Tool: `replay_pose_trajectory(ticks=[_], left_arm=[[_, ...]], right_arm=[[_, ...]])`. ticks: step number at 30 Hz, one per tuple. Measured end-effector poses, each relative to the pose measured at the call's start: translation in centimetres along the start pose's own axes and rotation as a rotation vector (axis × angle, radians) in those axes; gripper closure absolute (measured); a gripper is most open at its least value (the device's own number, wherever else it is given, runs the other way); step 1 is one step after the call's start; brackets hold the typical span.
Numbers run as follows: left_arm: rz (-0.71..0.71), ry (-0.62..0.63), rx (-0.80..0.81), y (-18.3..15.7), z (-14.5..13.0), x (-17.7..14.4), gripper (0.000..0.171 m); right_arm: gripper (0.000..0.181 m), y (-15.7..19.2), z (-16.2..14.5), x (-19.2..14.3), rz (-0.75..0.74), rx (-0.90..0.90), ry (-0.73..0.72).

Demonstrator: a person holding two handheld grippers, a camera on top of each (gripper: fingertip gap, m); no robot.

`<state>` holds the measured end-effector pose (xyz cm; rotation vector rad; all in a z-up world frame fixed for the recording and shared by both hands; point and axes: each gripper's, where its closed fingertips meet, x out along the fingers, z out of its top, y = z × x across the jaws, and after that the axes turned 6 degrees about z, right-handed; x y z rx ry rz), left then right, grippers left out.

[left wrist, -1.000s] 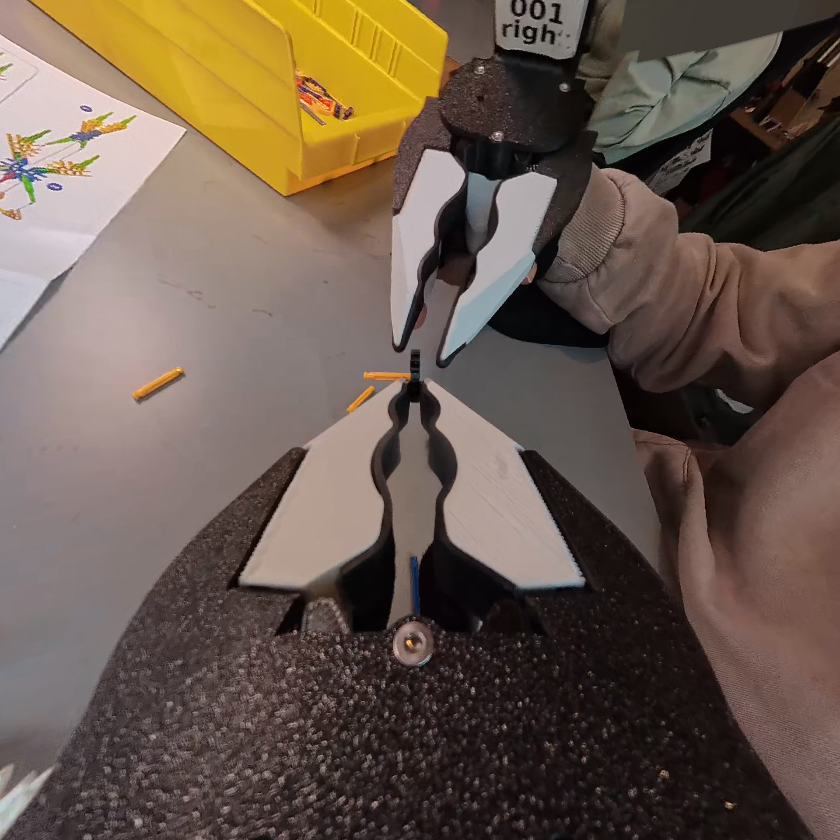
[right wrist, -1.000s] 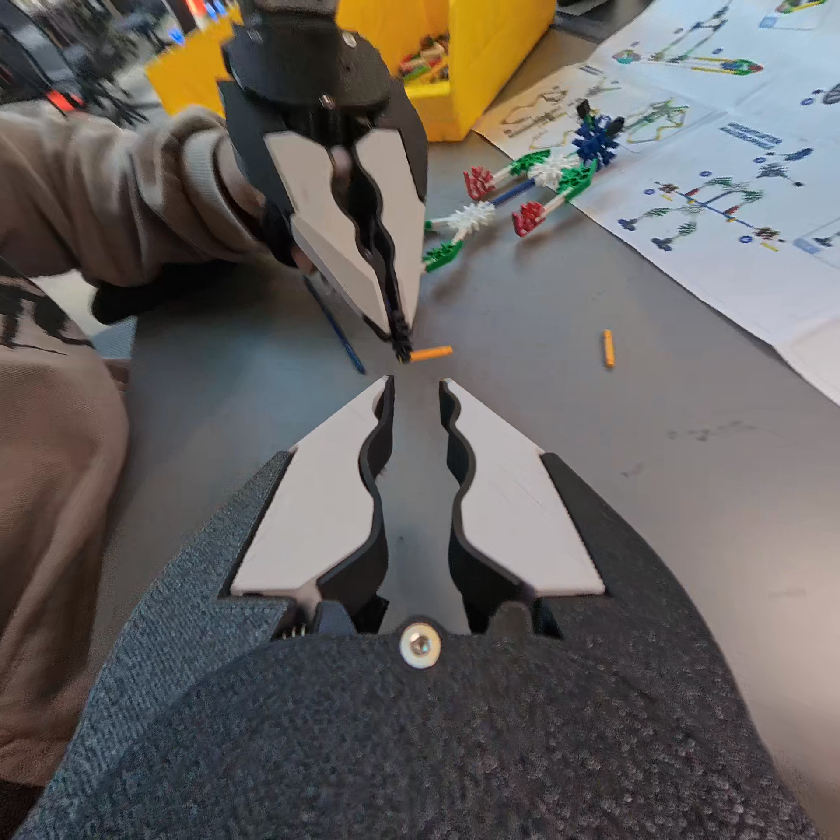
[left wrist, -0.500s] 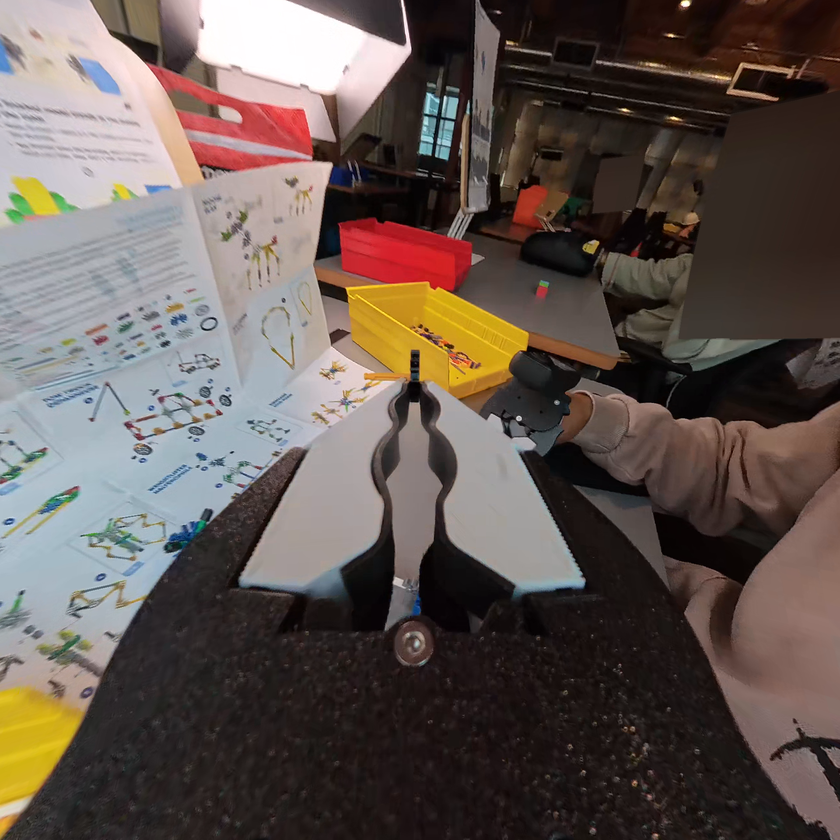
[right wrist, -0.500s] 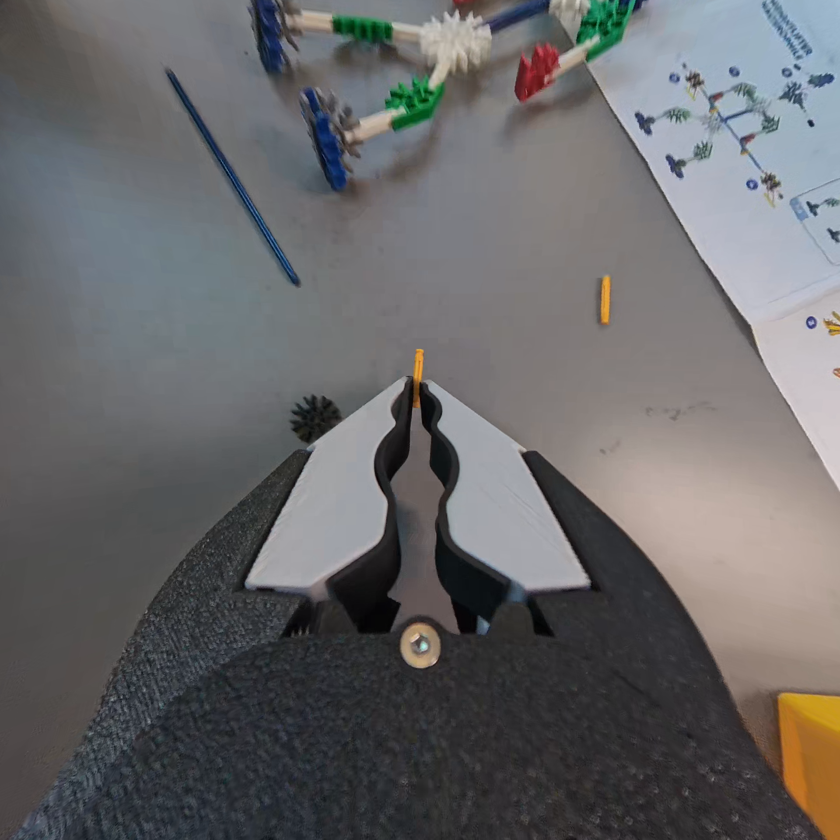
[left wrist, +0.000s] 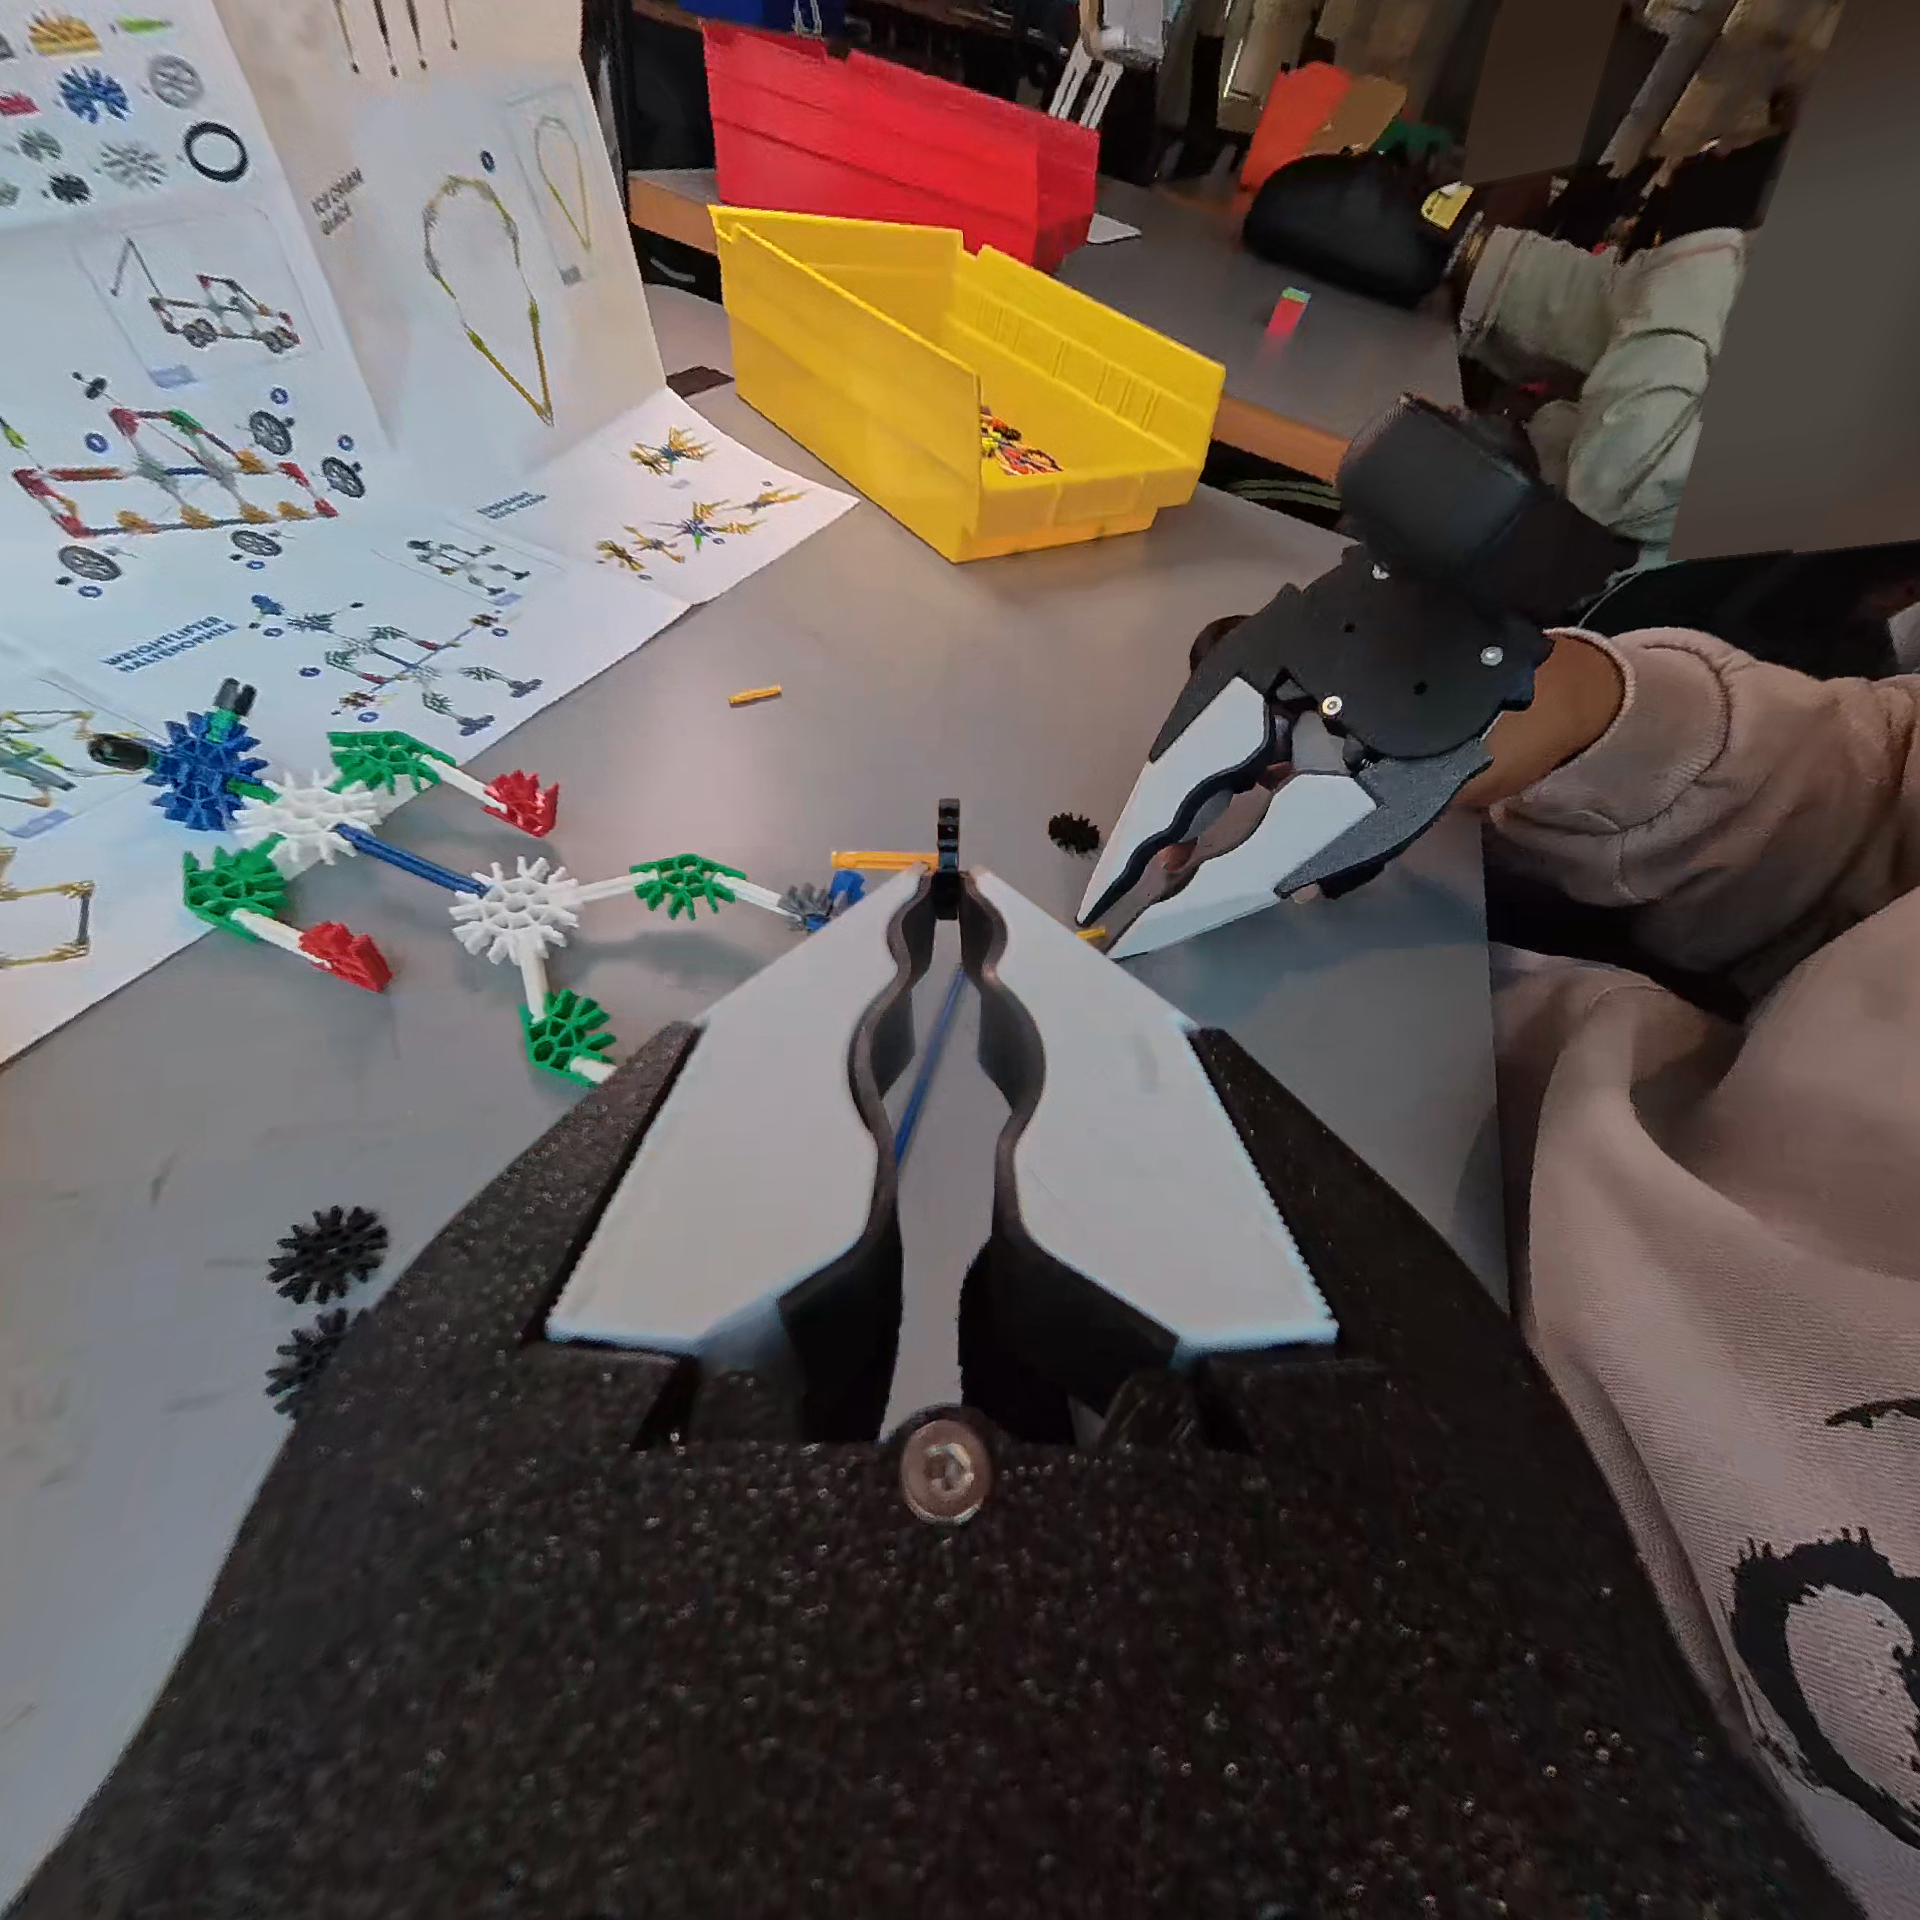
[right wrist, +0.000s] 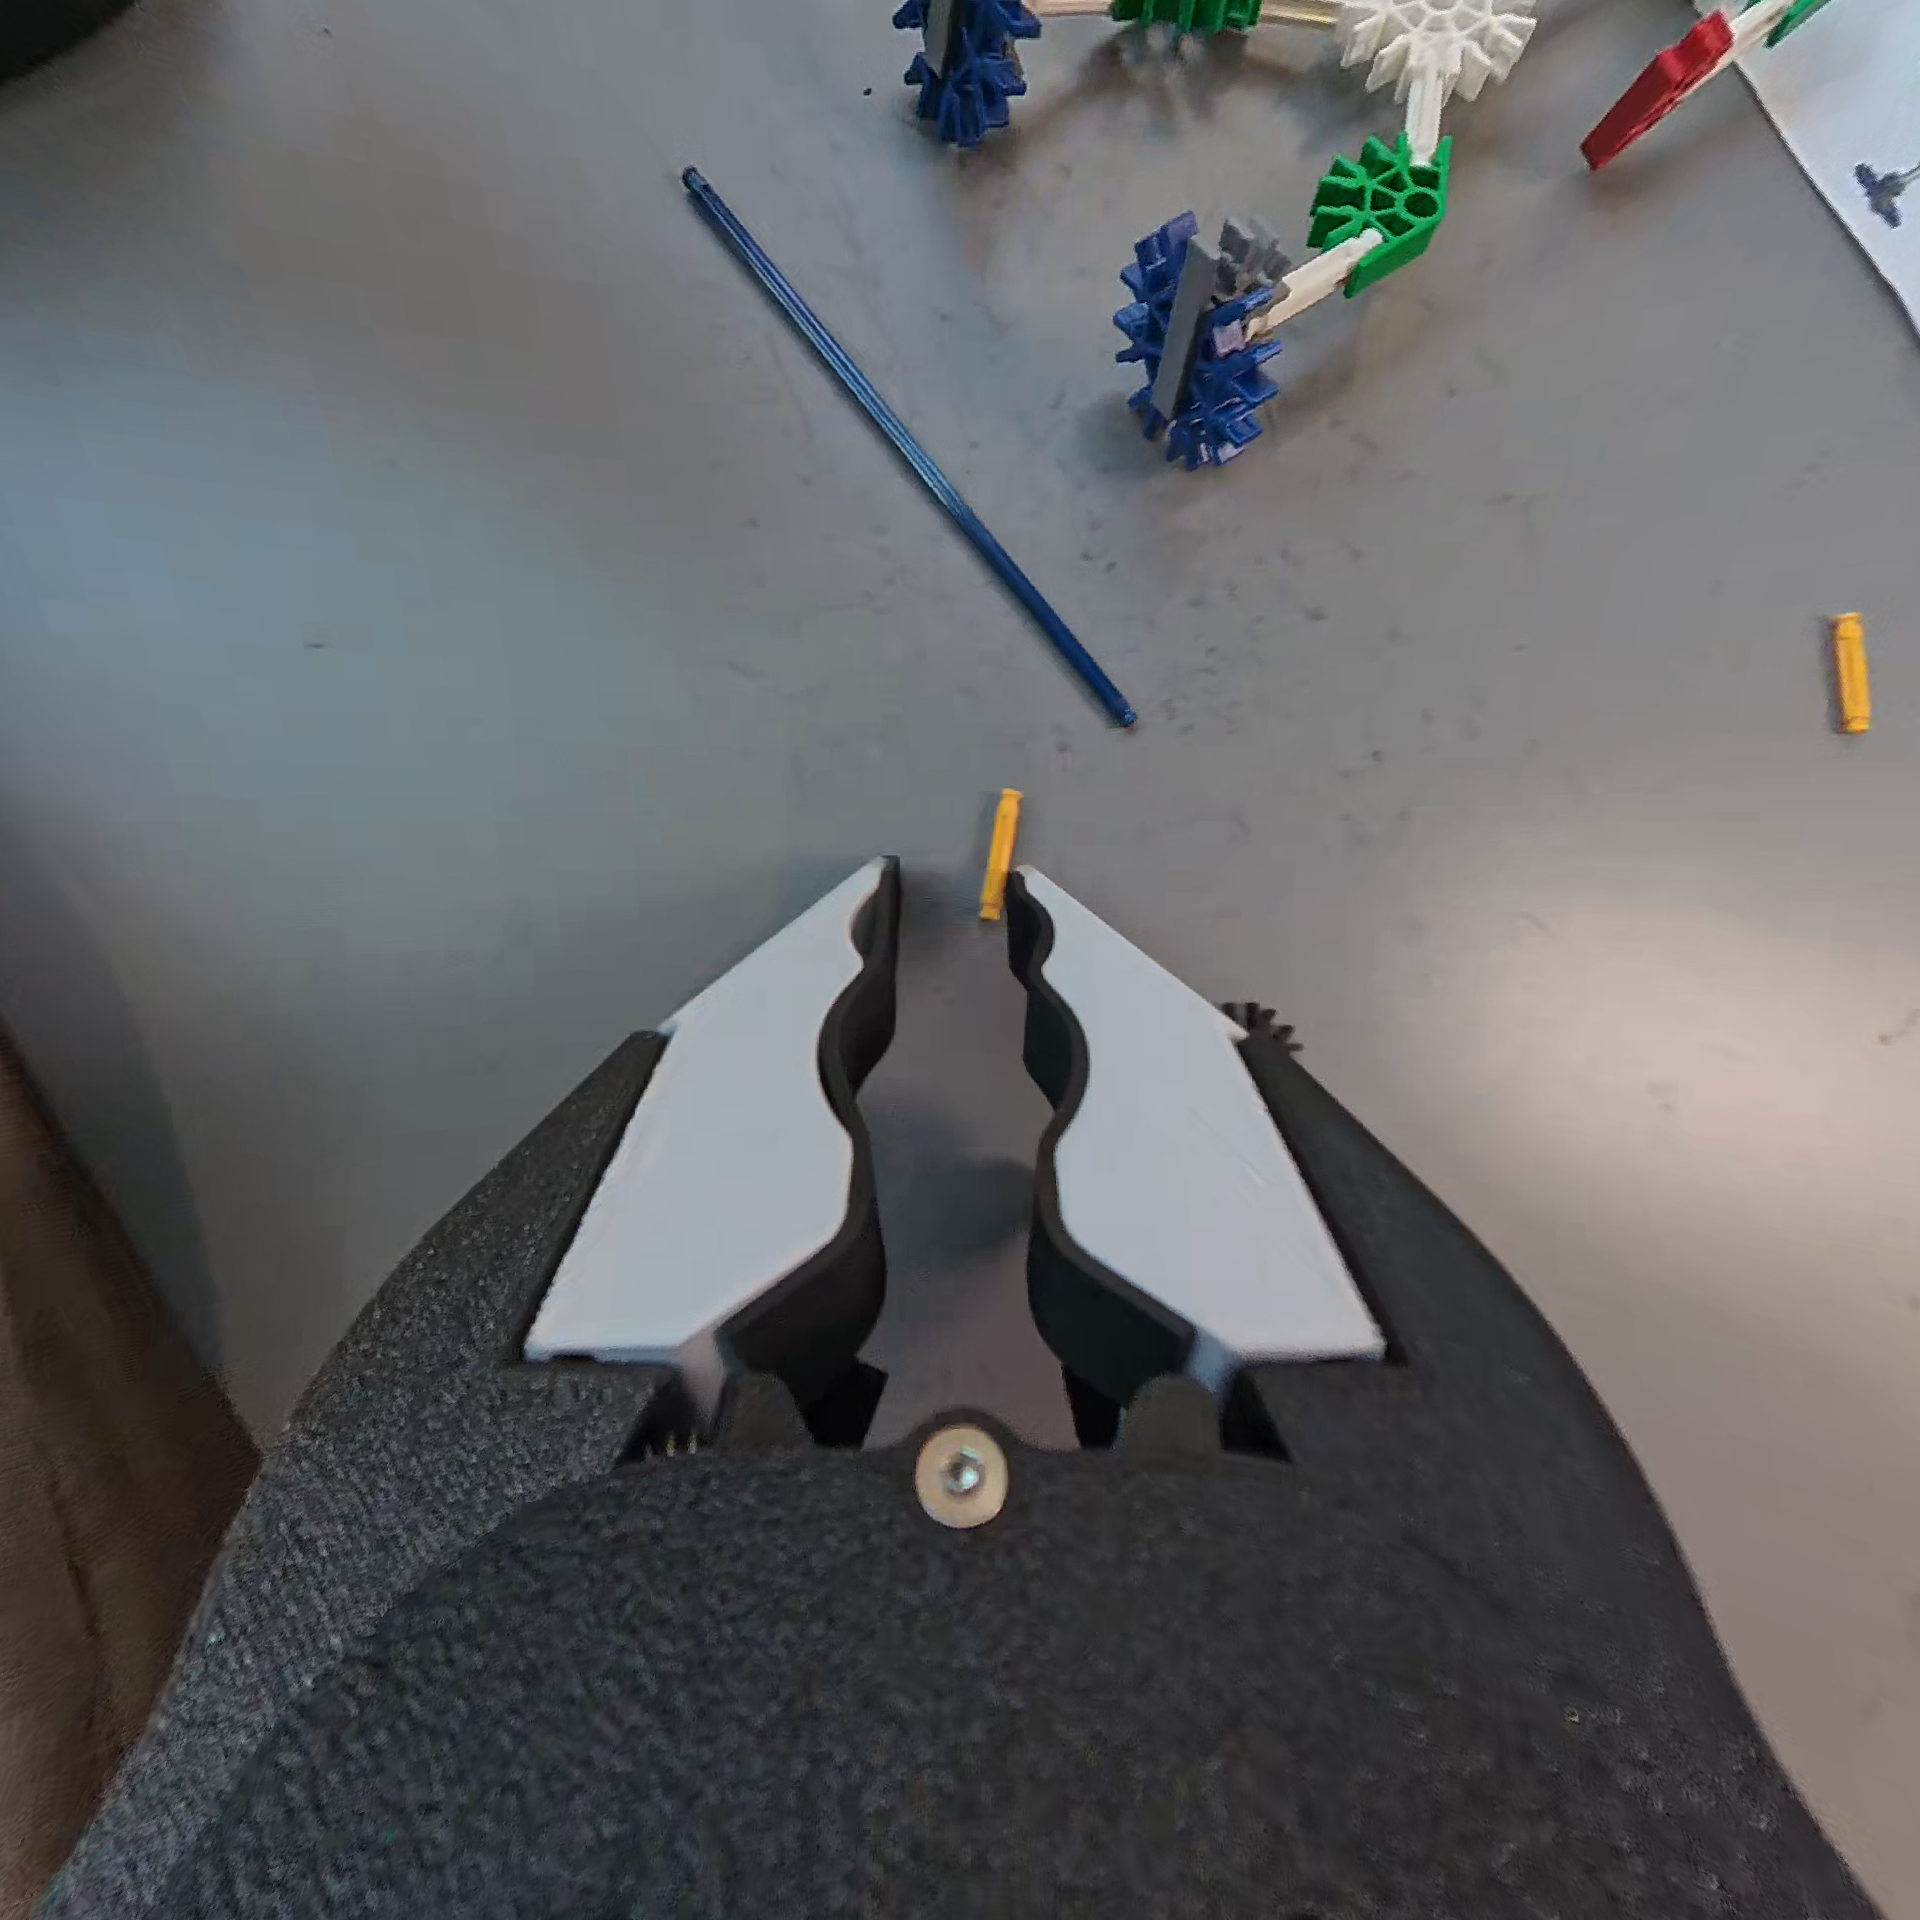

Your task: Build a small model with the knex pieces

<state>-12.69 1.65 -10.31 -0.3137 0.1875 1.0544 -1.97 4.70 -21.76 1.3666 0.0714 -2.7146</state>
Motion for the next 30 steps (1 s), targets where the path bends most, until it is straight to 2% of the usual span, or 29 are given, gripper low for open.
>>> replay_pose_trajectory(ticks=[2,5,8,10,12,16,18,21,23,25,27,28,30], left_arm=[[-0.012,-0.005,0.014,-0.4,0.4,-0.2,0.169],[-0.012,-0.020,0.021,-0.7,1.1,-1.2,0.169],[-0.039,-0.024,-0.013,-1.4,0.7,-1.5,0.169],[-0.127,-0.028,-0.031,-3.3,0.2,-1.1,0.169],[-0.191,-0.039,-0.013,-5.2,0.0,-0.5,0.169],[-0.233,-0.033,0.058,-7.8,-0.1,0.4,0.169],[-0.220,-0.025,0.083,-8.3,-0.1,0.7,0.169],[-0.183,-0.017,0.101,-8.4,-0.3,1.0,0.169],[-0.196,-0.025,0.070,-8.6,-0.3,0.8,0.168],[-0.153,-0.024,0.063,-7.7,-0.2,0.3,0.165],[-0.028,0.017,0.080,-4.8,-0.4,-1.0,0.159],[0.070,0.060,0.078,-2.5,-0.9,-2.1,0.158],[0.270,0.224,0.043,2.4,-3.7,-4.7,0.152]], right_arm=[[0.158,0.9,0.0,-0.5,0.060,0.036,-0.024],[0.157,0.5,0.8,-2.2,0.058,0.027,-0.110],[0.159,1.1,4.4,-4.9,0.088,-0.041,-0.335],[0.161,2.6,7.4,-6.7,0.160,-0.103,-0.503],[0.161,3.7,9.5,-7.8,0.230,-0.150,-0.606],[0.163,5.3,11.7,-8.3,0.399,-0.152,-0.662],[0.165,5.9,11.8,-7.9,0.433,-0.180,-0.641],[0.179,6.2,11.5,-7.6,0.463,-0.193,-0.626],[0.179,6.4,11.3,-7.8,0.494,-0.196,-0.633],[0.179,5.8,11.0,-8.2,0.492,-0.193,-0.644],[0.179,4.4,10.5,-8.9,0.469,-0.179,-0.644],[0.179,3.4,10.0,-9.2,0.442,-0.174,-0.638],[0.179,1.0,8.6,-9.5,0.375,-0.171,-0.608]])
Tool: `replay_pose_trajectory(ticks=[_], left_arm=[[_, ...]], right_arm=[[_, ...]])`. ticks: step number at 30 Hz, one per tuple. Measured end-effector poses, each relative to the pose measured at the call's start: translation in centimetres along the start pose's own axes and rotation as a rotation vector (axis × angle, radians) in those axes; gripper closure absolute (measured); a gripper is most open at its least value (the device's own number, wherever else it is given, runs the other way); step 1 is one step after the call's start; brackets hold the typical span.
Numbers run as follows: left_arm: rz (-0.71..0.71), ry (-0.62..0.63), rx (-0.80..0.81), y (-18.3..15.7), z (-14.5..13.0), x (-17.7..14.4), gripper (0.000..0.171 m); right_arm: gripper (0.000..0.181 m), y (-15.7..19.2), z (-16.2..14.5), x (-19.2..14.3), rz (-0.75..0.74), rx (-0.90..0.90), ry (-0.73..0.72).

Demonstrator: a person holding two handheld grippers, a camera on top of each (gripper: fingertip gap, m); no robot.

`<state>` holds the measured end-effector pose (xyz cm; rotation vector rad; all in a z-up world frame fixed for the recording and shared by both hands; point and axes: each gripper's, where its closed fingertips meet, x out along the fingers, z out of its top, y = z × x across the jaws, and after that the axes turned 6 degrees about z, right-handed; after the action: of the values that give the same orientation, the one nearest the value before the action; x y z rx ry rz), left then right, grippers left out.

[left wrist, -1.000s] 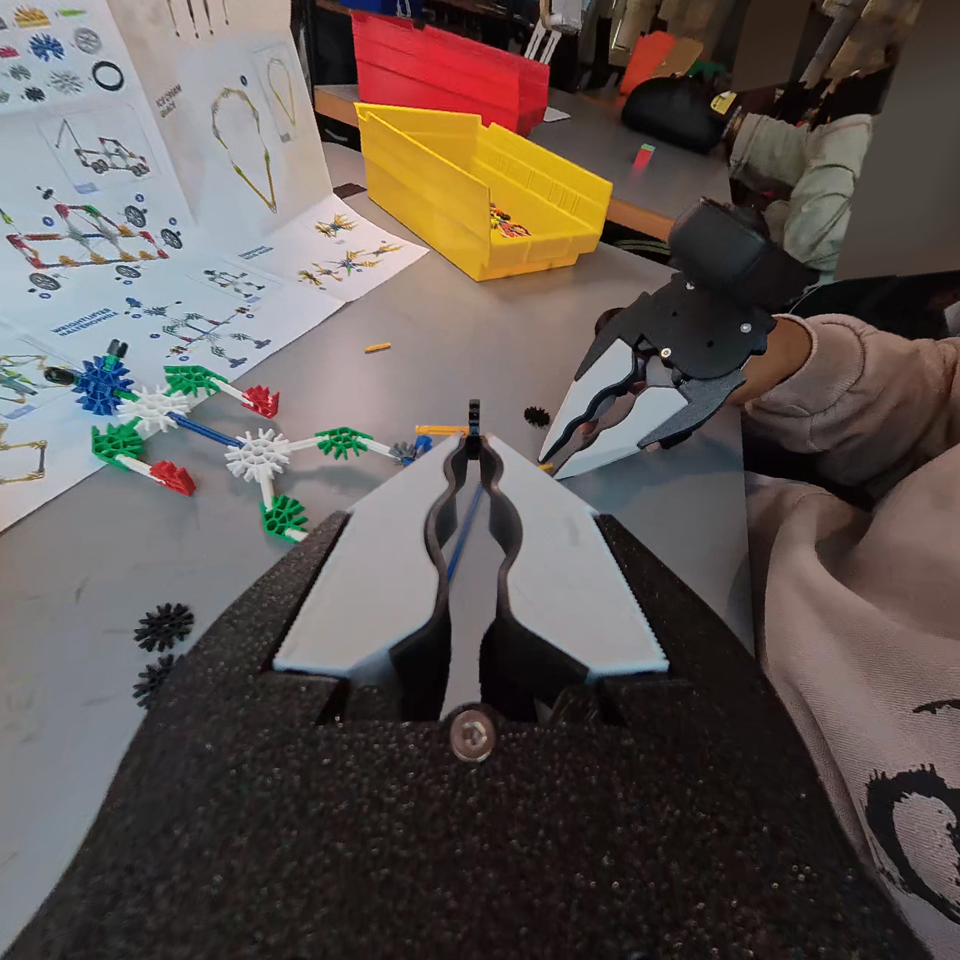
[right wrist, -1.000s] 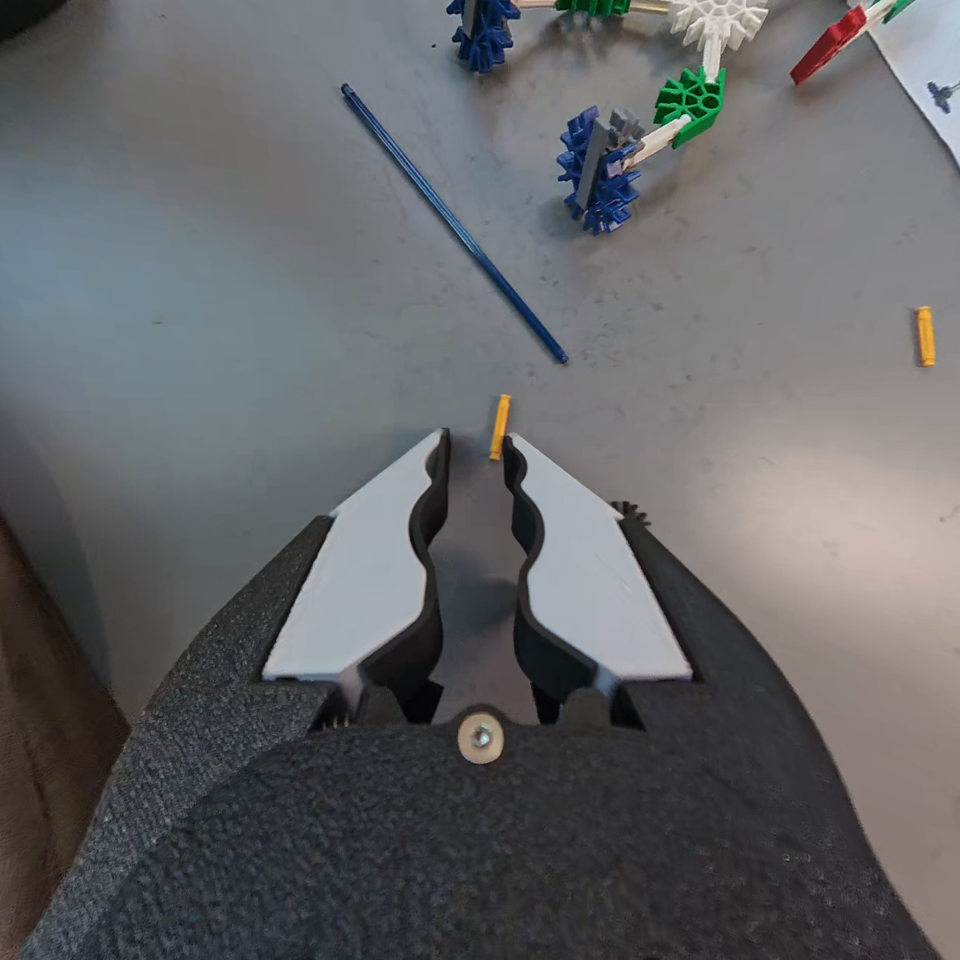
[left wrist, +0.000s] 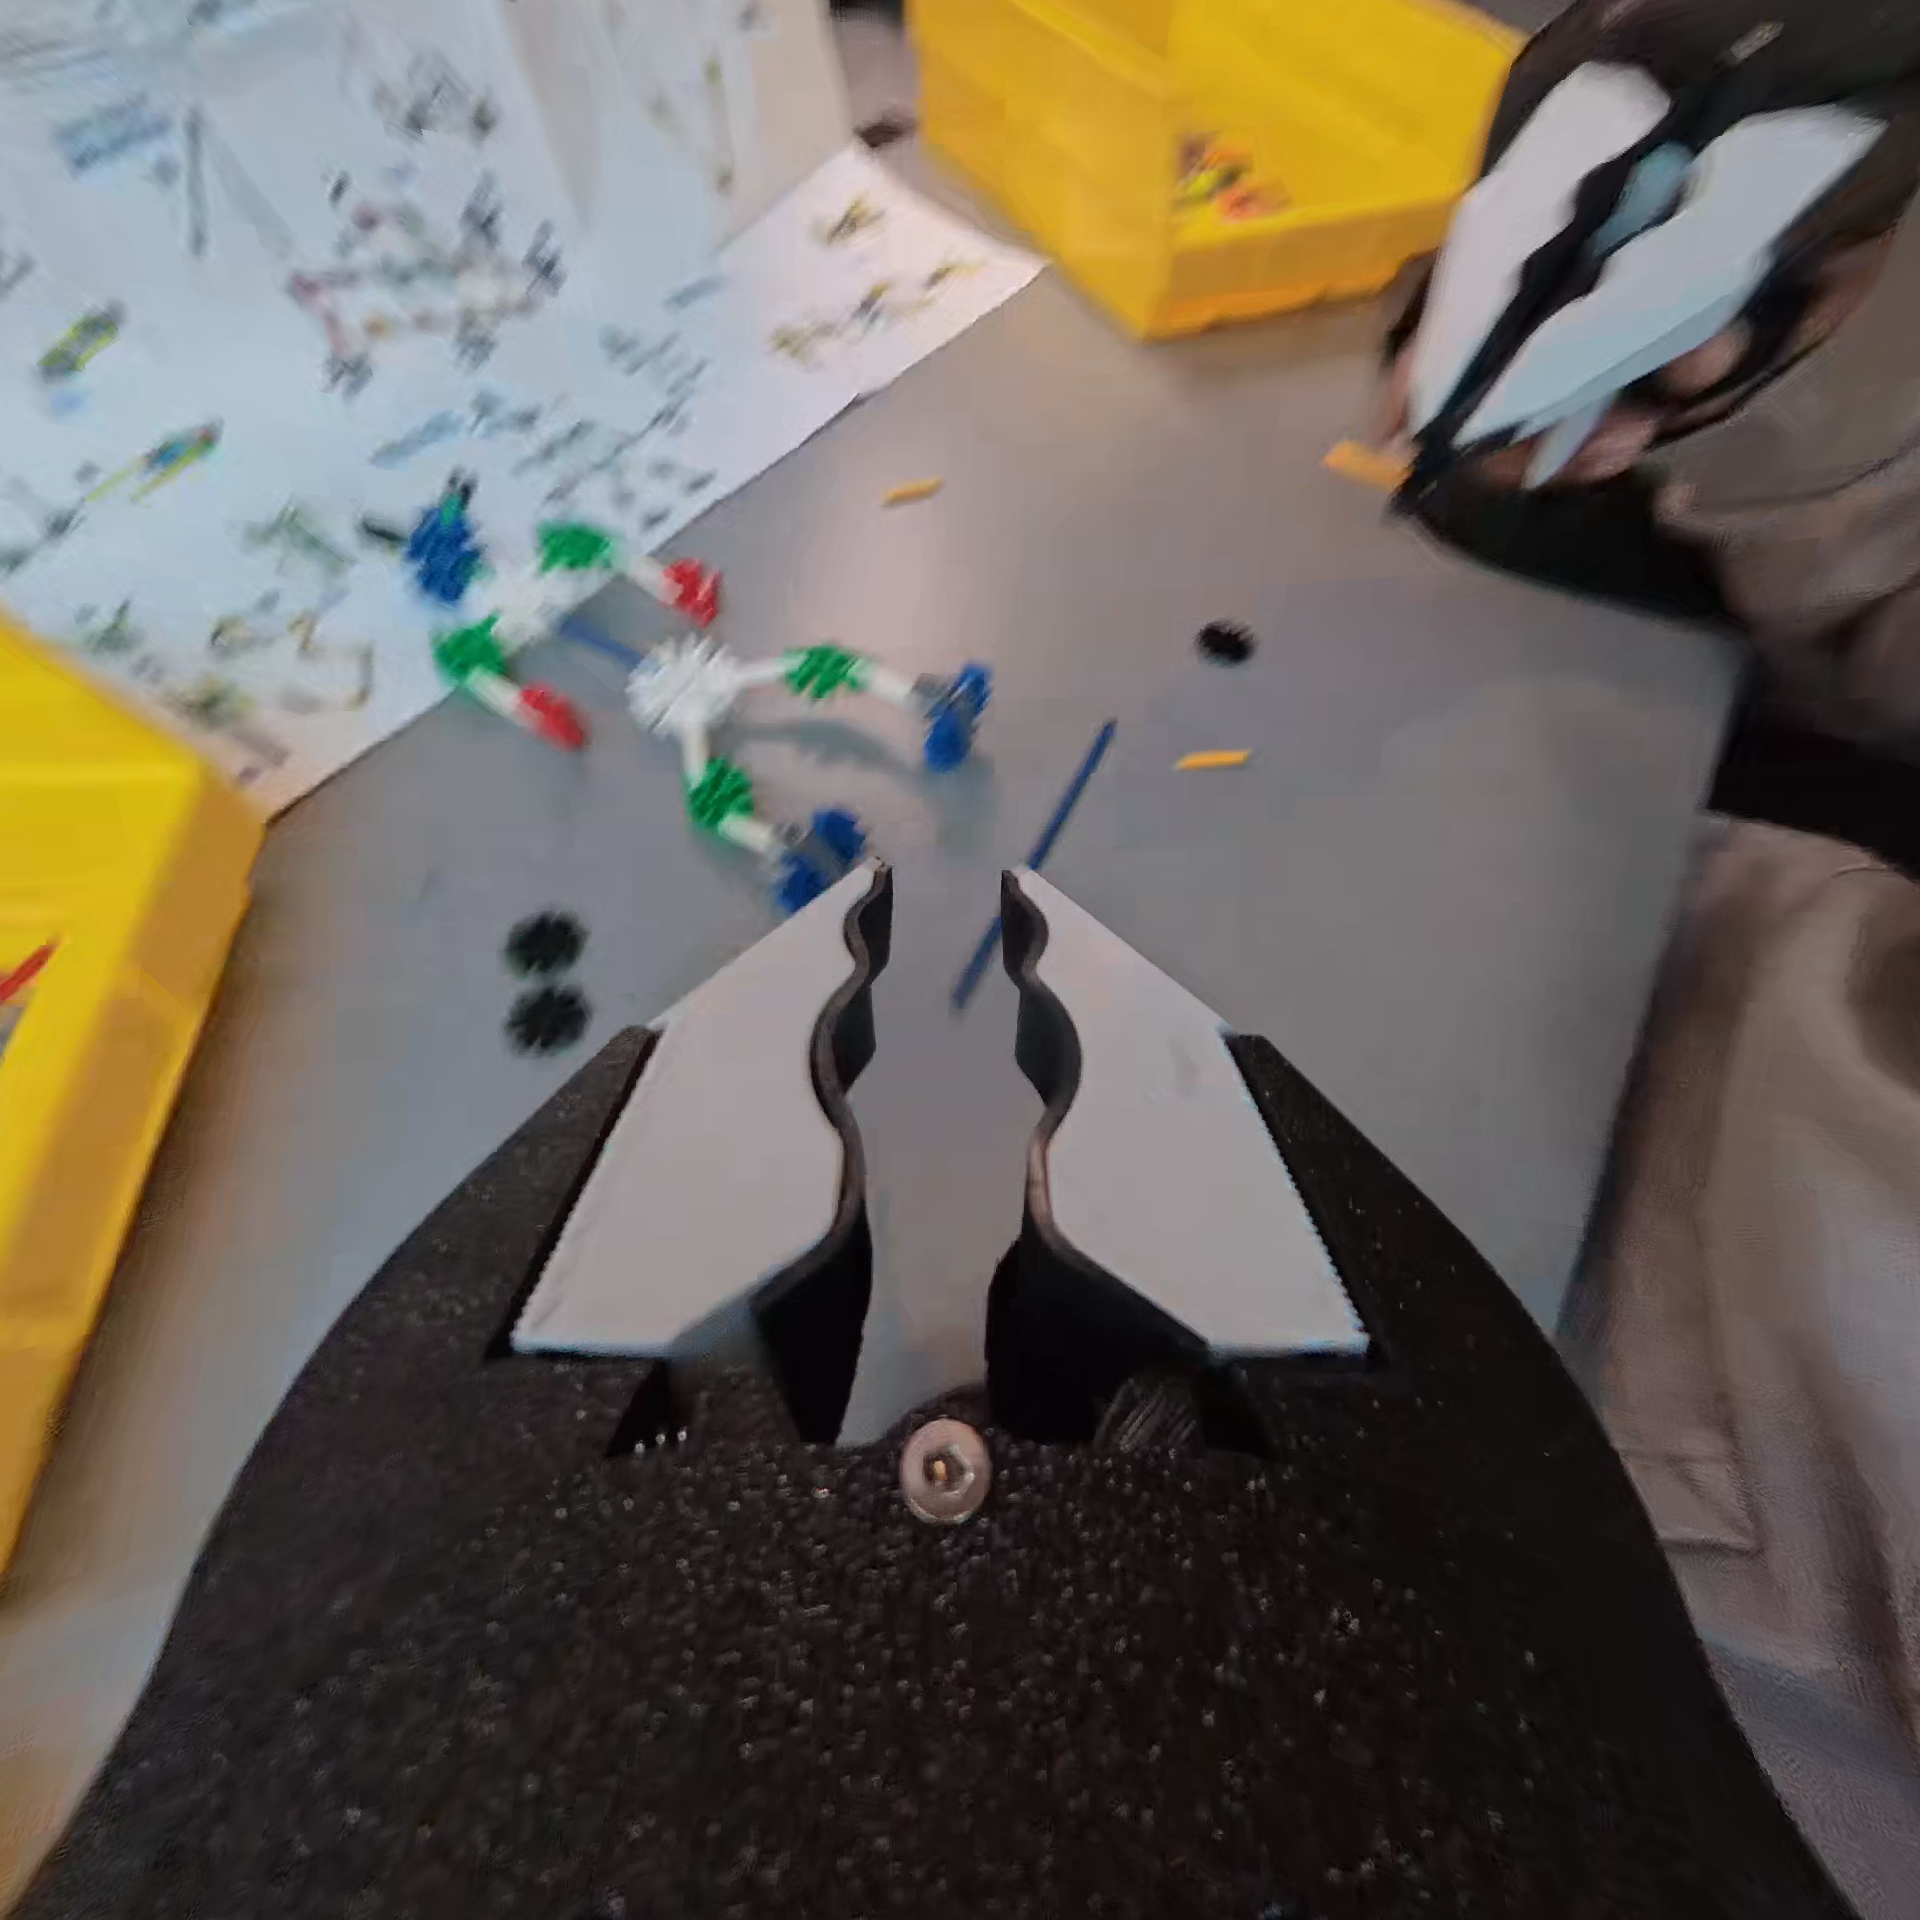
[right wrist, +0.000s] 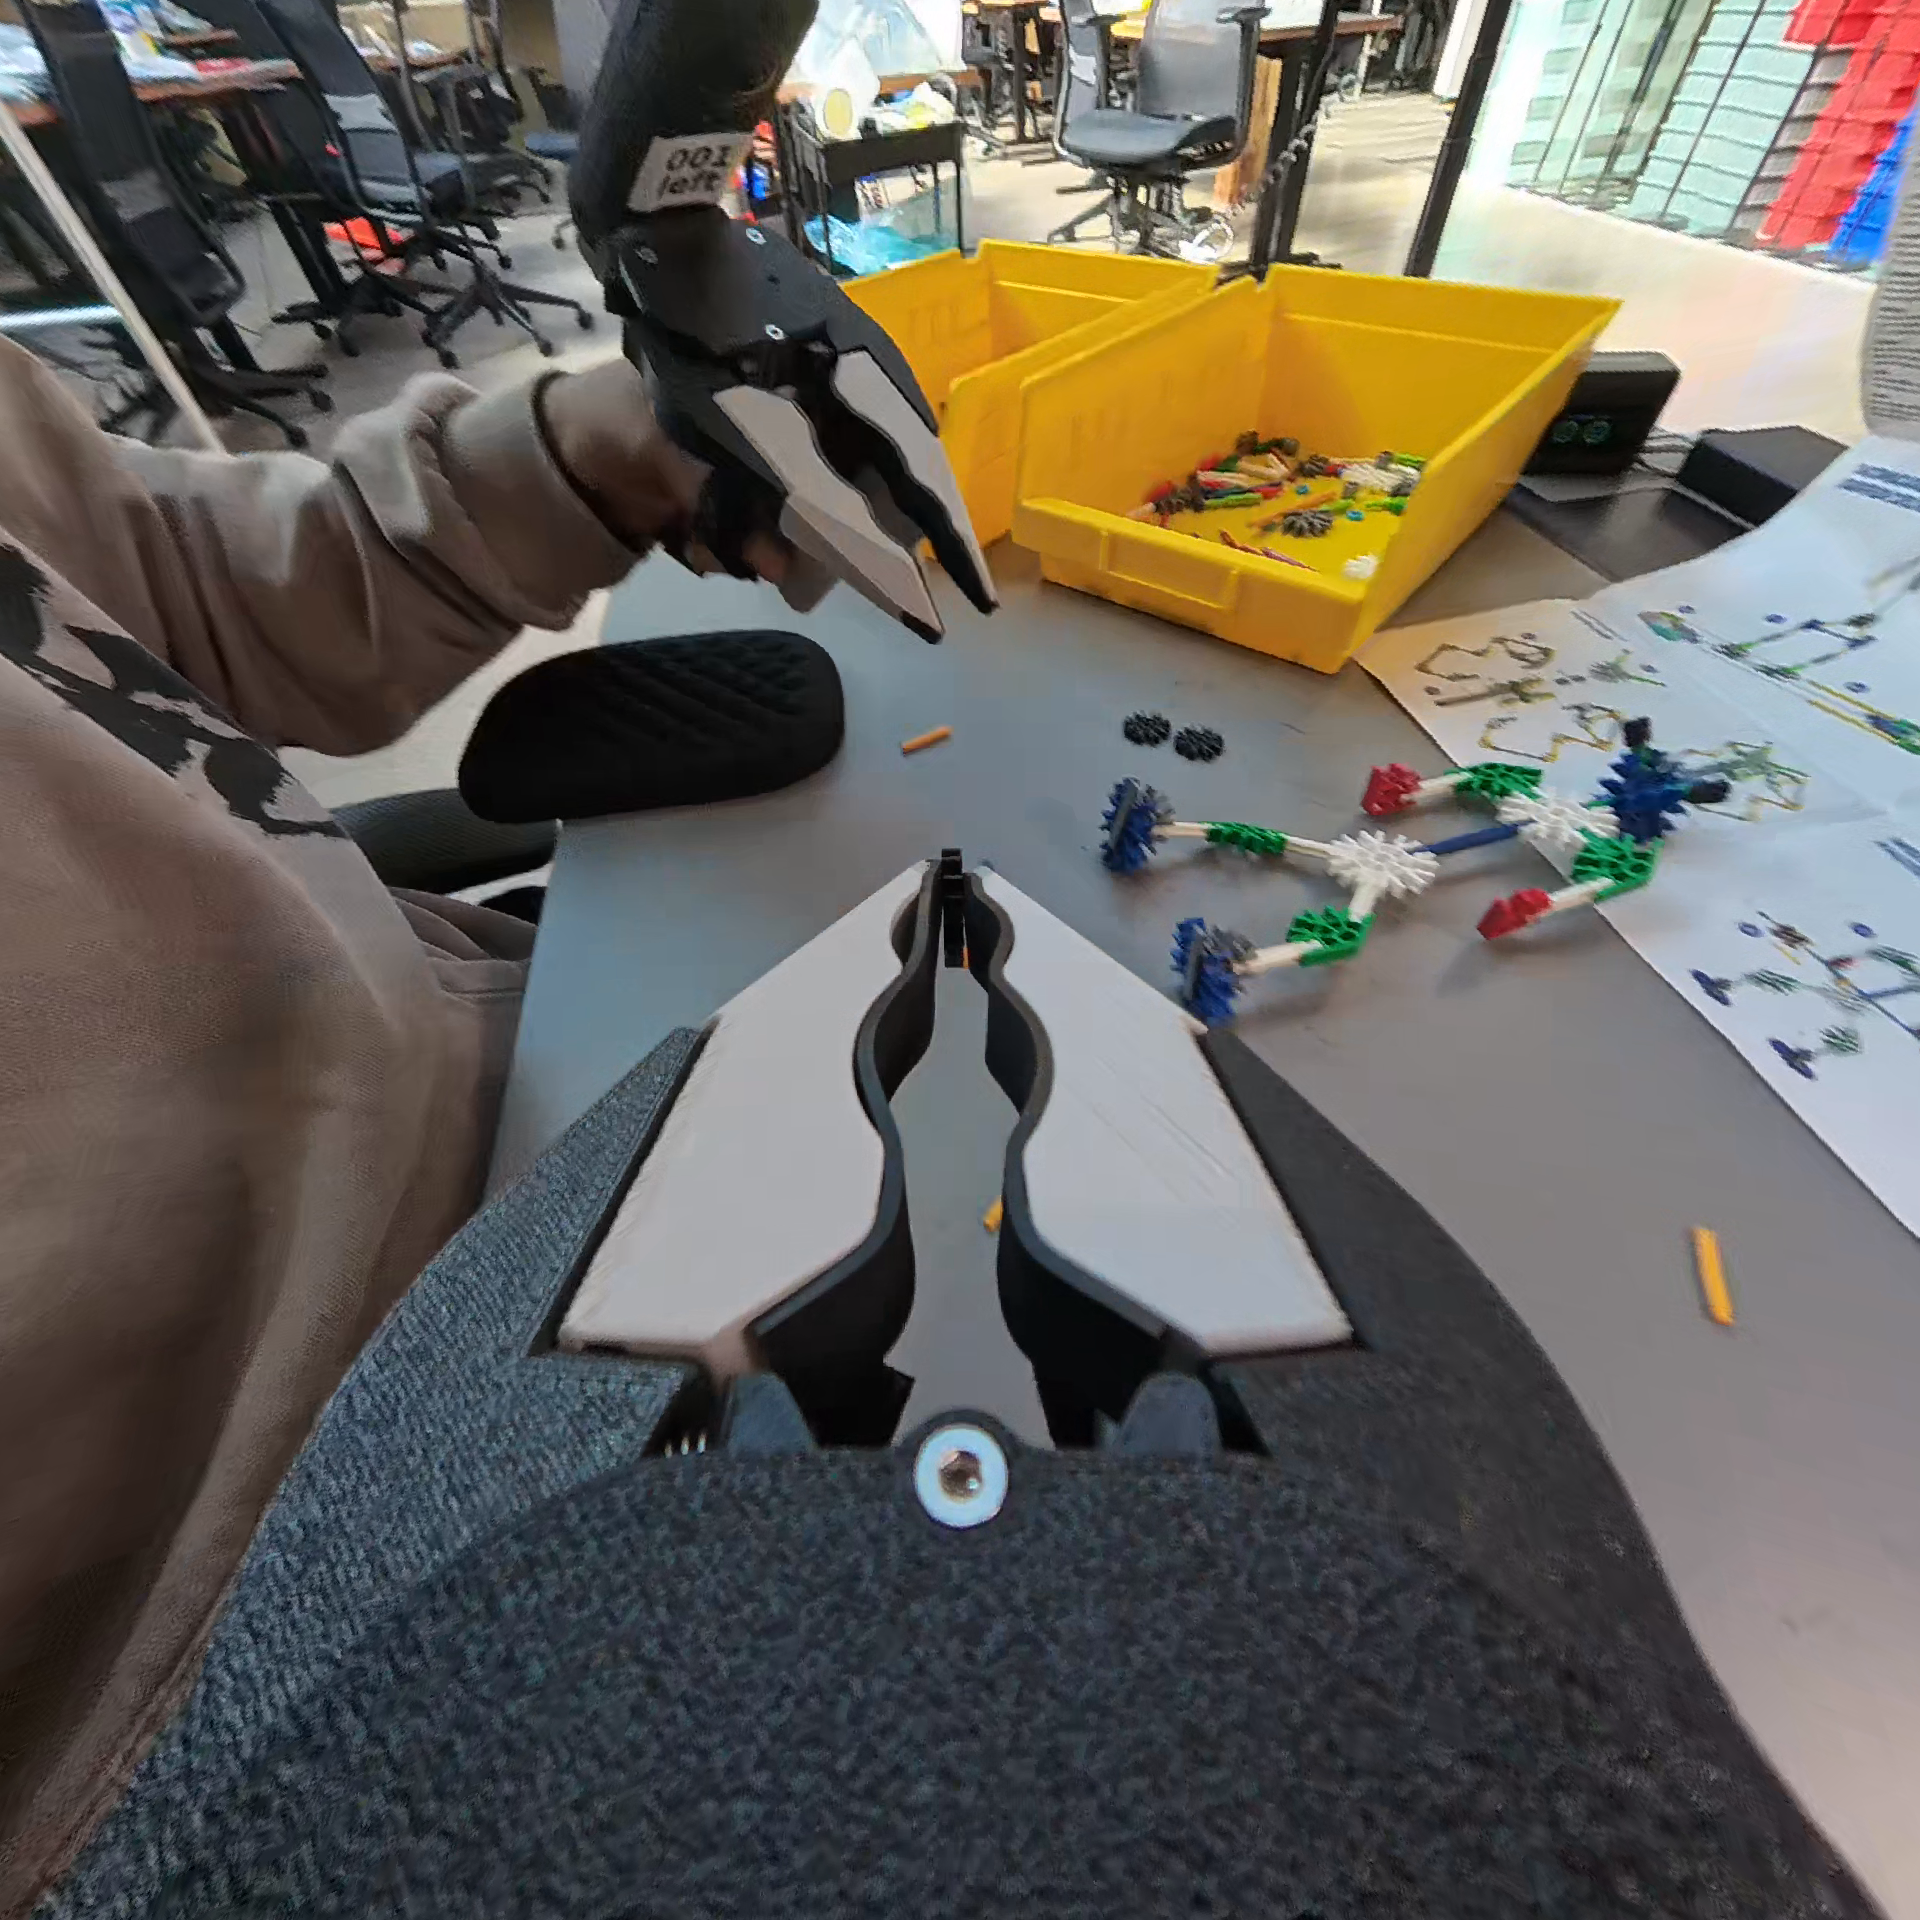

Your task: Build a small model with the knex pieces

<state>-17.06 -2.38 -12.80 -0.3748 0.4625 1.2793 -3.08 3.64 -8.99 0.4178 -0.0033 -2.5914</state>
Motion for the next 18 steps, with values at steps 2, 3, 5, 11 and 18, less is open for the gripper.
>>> replay_pose_trajectory(ticks=[2,3,5,11,18], left_arm=[[0.087,0.136,-0.043,3.1,-3.7,-0.7,0.149],[0.087,0.166,-0.073,3.7,-5.1,-0.9,0.149],[0.056,0.207,-0.132,3.9,-7.2,-0.9,0.148],[0.009,0.279,-0.012,3.6,-9.8,-0.4,0.138],[-0.049,0.343,0.039,3.4,-10.6,0.3,0.141]], right_arm=[[0.179,-2.0,-1.5,-1.8,-0.067,0.001,0.037],[0.179,-2.9,-2.2,-2.5,-0.092,0.014,0.045],[0.179,-4.3,-3.3,-3.6,-0.126,0.055,0.028],[0.179,-5.8,-4.5,-4.5,-0.138,0.129,-0.039],[0.180,-6.1,-4.6,-5.0,-0.131,0.165,-0.067]])
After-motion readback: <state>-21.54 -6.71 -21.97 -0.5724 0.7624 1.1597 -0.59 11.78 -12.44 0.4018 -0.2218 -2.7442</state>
